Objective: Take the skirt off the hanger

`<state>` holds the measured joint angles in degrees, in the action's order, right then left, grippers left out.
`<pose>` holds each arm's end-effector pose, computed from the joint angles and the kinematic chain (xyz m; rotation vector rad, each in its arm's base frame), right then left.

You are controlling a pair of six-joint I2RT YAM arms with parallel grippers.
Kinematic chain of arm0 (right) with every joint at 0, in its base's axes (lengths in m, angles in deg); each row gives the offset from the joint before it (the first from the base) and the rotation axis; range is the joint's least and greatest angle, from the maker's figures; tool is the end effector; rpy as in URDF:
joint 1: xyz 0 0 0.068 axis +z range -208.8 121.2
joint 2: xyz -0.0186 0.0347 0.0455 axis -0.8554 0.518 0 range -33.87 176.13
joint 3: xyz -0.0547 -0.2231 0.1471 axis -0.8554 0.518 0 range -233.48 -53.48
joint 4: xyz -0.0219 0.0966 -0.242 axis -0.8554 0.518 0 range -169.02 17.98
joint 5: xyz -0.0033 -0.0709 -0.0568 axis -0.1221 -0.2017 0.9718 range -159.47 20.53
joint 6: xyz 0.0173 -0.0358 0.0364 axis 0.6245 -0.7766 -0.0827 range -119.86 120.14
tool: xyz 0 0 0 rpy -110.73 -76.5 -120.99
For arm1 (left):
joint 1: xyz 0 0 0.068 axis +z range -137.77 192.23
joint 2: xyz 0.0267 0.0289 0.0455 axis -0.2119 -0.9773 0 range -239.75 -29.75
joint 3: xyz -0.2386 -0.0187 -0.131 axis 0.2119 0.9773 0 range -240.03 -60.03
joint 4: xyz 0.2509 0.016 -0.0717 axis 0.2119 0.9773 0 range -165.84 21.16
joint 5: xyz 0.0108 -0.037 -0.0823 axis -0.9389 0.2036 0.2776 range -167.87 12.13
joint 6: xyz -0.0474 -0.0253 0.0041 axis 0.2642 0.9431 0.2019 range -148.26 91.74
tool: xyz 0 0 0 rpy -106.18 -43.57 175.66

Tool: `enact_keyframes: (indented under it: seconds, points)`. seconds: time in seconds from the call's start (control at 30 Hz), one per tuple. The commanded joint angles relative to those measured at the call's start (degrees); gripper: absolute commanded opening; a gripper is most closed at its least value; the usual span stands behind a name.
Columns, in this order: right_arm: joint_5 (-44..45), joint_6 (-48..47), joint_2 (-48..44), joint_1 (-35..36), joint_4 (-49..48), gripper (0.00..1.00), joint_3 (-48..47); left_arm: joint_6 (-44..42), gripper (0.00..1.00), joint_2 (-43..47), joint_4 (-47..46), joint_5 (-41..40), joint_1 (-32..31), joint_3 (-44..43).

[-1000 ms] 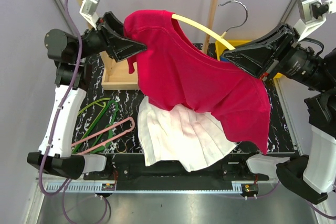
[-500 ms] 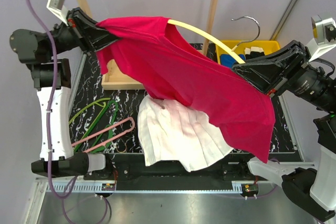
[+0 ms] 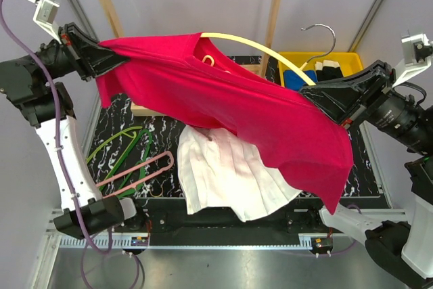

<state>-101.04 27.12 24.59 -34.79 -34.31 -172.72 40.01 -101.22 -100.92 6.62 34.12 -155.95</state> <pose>0.0376 0.0371 0.6105 -0.4646 1.3410 1.0988 0.1843 0.0359 0.5787 0.6260 1.4871 -1.1549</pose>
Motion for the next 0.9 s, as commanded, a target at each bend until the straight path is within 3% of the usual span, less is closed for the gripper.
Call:
enact_keyframes:
  seconds: [0.0, 0.17, 0.2, 0.37, 0.5, 0.53, 0.67, 0.73, 0.8, 0.83, 0.87]
  points:
    - [8.54, -2.72, -5.54, -0.28, -0.5, 0.0, -3.37, 21.31, 0.0, -9.3, -31.38, -2.23, 10.1, 4.59]
    - [12.93, -3.95, -7.21, -0.1, -1.99, 0.0, -2.67, 16.82, 0.0, -5.01, -29.59, -0.21, 8.0, 12.15]
    - [15.03, -4.3, -7.65, -0.02, -2.78, 0.0, -2.4, 15.15, 0.0, -3.61, -25.76, 0.76, 7.82, 13.46]
    - [22.51, -5.62, -12.65, 1.21, -10.16, 0.0, 2.86, 10.05, 0.0, 0.44, -23.44, 2.52, 6.94, 21.81]
    - [31.02, -8.17, -16.0, 6.29, -12.54, 0.0, 4.9, -5.49, 0.0, 1.5, -3.28, 3.58, 10.44, 21.83]
    - [32.78, -8.52, -16.7, 7.62, -13.15, 0.0, 5.07, -8.65, 0.0, 1.33, -2.0, 3.67, 11.85, 21.83]
    - [35.18, -9.23, -19.26, 12.72, -15.79, 0.0, 7.61, -5.0, 0.0, 1.84, -7.5, 2.79, 10.37, 23.67]
    - [35.35, -9.4, -19.26, 12.82, -16.4, 0.0, 8.14, -7.95, 0.0, 2.73, -5.17, 2.09, 7.74, 24.11]
    - [37.88, -11.33, -20.31, 13.17, -17.98, 0.0, 7.45, -14.97, 0.0, 3.35, 8.76, 1.2, 7.9, 21.24]
    - [39.03, -12.12, -20.75, 14.21, -18.16, 0.0, 6.31, -27.02, 0.0, 2.74, 16.13, 1.47, 10.43, 19.04]
    - [39.74, -13.87, -21.8, 15.01, -17.82, 0.0, 5.08, -33.05, 0.0, 0.56, 31.34, 0.86, 12.46, 16.67]
